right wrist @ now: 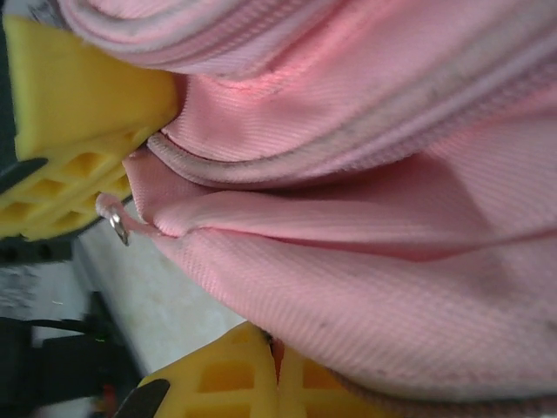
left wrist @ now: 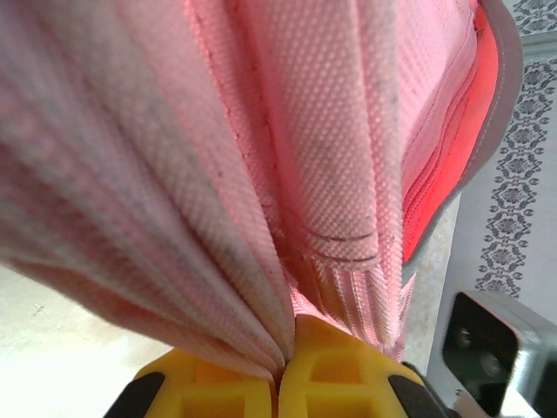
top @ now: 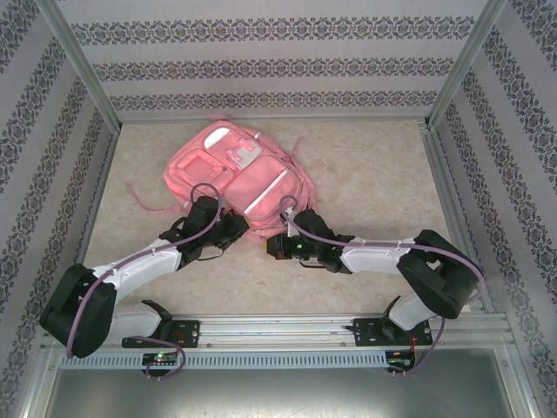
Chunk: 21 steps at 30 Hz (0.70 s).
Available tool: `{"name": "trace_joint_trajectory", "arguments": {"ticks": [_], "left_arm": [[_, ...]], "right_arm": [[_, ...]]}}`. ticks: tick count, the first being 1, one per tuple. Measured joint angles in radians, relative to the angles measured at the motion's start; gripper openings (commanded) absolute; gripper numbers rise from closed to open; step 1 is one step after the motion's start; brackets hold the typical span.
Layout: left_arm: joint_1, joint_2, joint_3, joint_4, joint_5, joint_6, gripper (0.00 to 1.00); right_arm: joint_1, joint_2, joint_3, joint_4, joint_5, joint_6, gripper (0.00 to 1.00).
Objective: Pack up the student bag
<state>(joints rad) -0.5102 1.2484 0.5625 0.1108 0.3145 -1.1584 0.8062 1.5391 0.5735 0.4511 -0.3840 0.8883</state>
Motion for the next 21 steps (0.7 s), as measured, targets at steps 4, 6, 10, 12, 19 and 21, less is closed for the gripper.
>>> {"name": "trace_joint_trajectory", "arguments": {"ticks": [4, 6, 10, 12, 19, 21], "left_arm": [[-0.002, 0.002, -0.017, 0.031, -0.002, -0.023, 0.0], [-0.003, 0.002, -0.021, 0.035, -0.002, -0.029, 0.0], [-0.009, 0.002, -0.022, 0.037, -0.005, -0.032, 0.0], [-0.013, -0.001, -0.022, 0.039, -0.005, -0.032, 0.0], [-0.031, -0.04, -0.011, 0.008, -0.025, -0.033, 0.0], [-0.04, -0.045, 0.002, -0.013, -0.043, -0.033, 0.0]], "right_arm": [[-0.019, 0.045, -0.043, 0.138, -0.069, 0.133, 0.0], [-0.021, 0.05, -0.046, 0.145, -0.08, 0.144, 0.0], [-0.019, 0.001, -0.047, 0.06, -0.043, 0.097, 0.02], [-0.018, -0.053, -0.06, 0.013, -0.001, 0.068, 0.03], [-0.021, -0.213, -0.085, -0.239, 0.177, -0.04, 0.2], [-0.021, -0.241, -0.085, -0.338, 0.237, -0.079, 0.2]]}}
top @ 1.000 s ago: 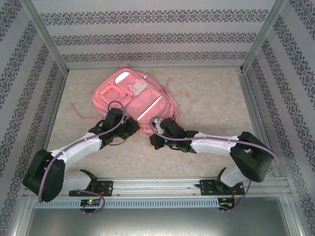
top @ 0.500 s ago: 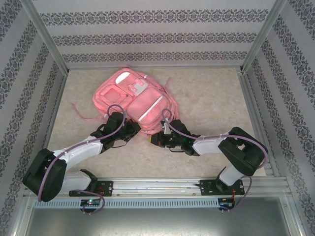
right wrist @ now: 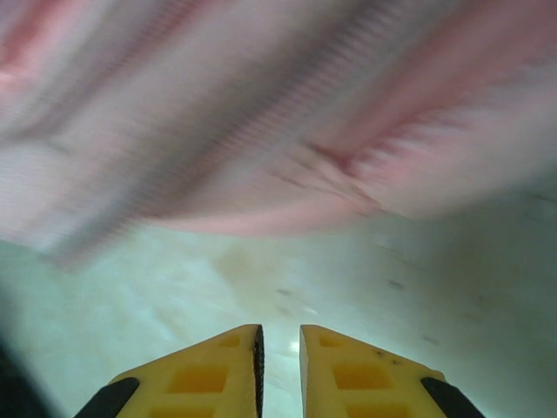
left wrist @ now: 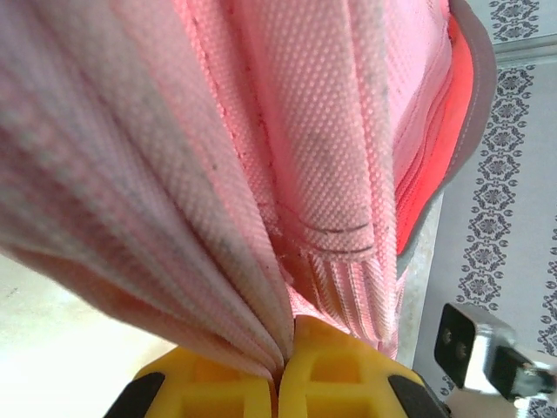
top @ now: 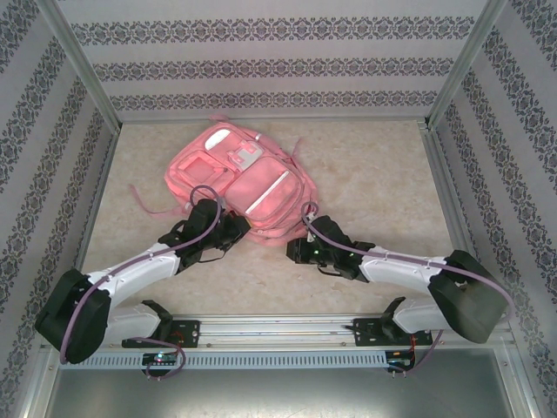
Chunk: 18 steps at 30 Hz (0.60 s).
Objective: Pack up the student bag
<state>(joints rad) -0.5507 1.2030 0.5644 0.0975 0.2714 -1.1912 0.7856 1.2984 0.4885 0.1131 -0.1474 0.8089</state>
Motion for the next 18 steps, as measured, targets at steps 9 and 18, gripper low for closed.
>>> {"name": "trace_joint_trajectory", "arguments": {"ticks": [9, 18], "left_arm": [[-0.031, 0.0, 0.048, -0.057, -0.053, -0.004, 0.0], [-0.066, 0.0, 0.072, -0.076, -0.097, -0.023, 0.0]], "right_arm": [[0.037, -0.106, 0.057, -0.239, 0.156, -0.163, 0.26], [0.154, -0.094, 0.087, -0.162, 0.216, -0.173, 0.42]]}}
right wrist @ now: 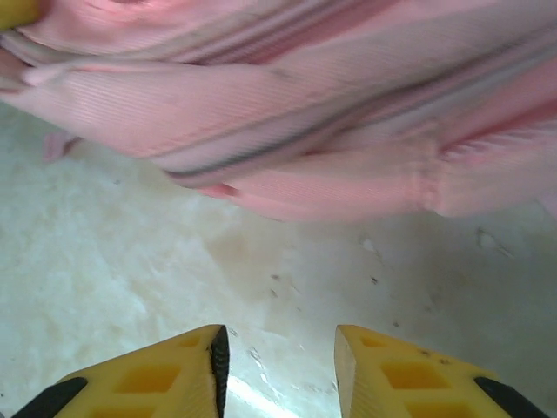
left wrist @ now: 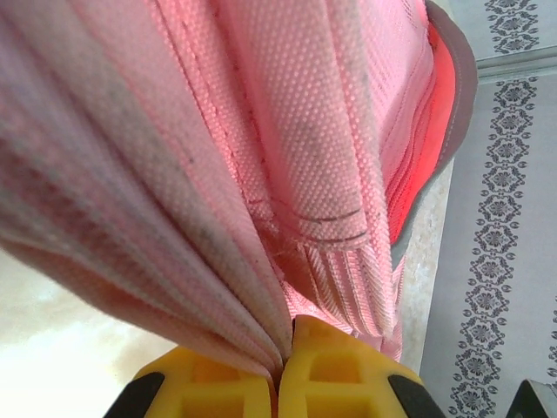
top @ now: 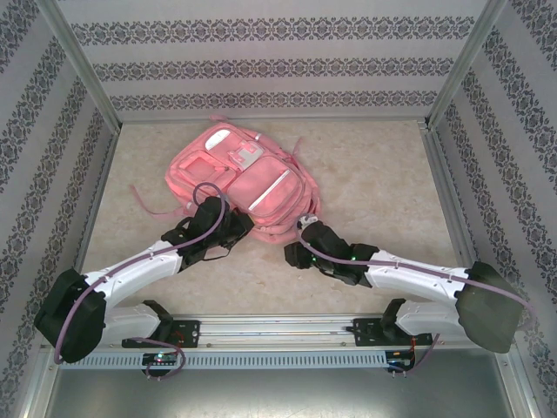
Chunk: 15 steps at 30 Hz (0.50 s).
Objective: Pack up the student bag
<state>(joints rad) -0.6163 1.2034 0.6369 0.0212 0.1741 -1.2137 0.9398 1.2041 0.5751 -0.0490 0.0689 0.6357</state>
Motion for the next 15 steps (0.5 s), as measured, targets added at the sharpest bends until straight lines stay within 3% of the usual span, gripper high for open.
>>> {"name": "trace_joint_trajectory", "arguments": {"ticks": [2, 7, 15], "left_arm": [[-0.008, 0.0, 0.009, -0.008, -0.006, -0.004, 0.0], [-0.031, 0.004, 0.034, -0.029, -0.035, -0.02, 0.0], [-0.086, 0.032, 0.075, -0.038, -0.077, -0.04, 0.0]], "right_arm": [[0.023, 0.019, -0.008, 0.074, 0.018, -0.005, 0.47], [0.09, 0.055, -0.072, 0.28, 0.125, -0.07, 0.47], [0.124, 0.154, -0.103, 0.494, 0.333, -0.202, 0.41]]}}
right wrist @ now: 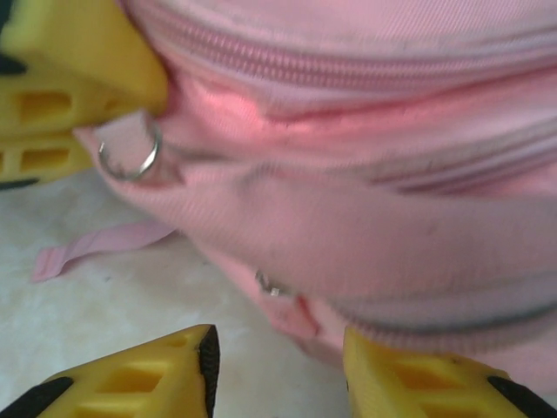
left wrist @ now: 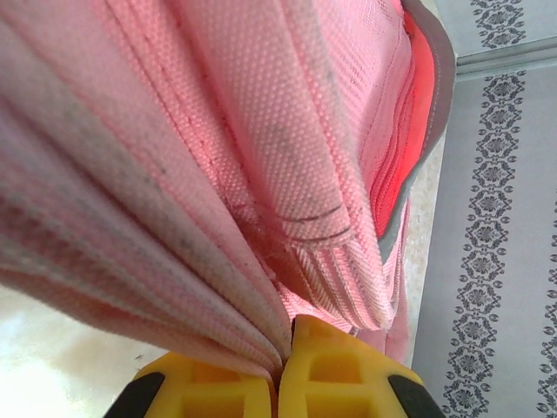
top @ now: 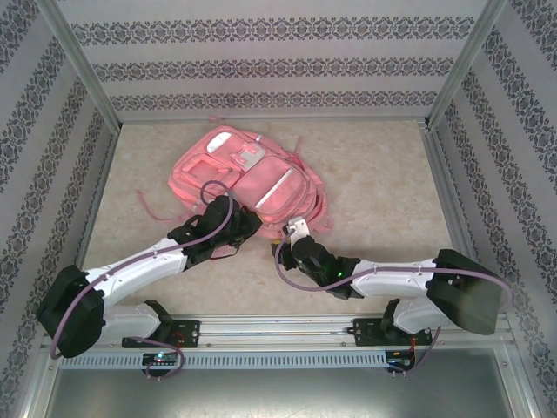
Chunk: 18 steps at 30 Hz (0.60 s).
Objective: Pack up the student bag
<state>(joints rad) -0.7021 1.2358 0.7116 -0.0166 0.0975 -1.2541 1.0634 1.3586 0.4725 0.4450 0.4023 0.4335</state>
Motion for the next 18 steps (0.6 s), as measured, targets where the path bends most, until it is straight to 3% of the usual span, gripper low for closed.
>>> {"name": "trace_joint_trajectory", "arguments": {"ticks": [9, 15, 18], "left_arm": [[-0.029, 0.036, 0.018, 0.001, -0.03, -0.019, 0.0], [-0.031, 0.038, 0.018, 0.003, -0.032, -0.026, 0.0], [-0.031, 0.039, 0.018, 0.005, -0.033, -0.027, 0.0]], "right_arm": [[0.0, 0.107, 0.015, 0.061, 0.138, -0.025, 0.29], [-0.001, 0.148, 0.019, 0.091, 0.155, -0.021, 0.06], [-0.004, 0.148, 0.018, 0.097, 0.152, -0.023, 0.0]]}}
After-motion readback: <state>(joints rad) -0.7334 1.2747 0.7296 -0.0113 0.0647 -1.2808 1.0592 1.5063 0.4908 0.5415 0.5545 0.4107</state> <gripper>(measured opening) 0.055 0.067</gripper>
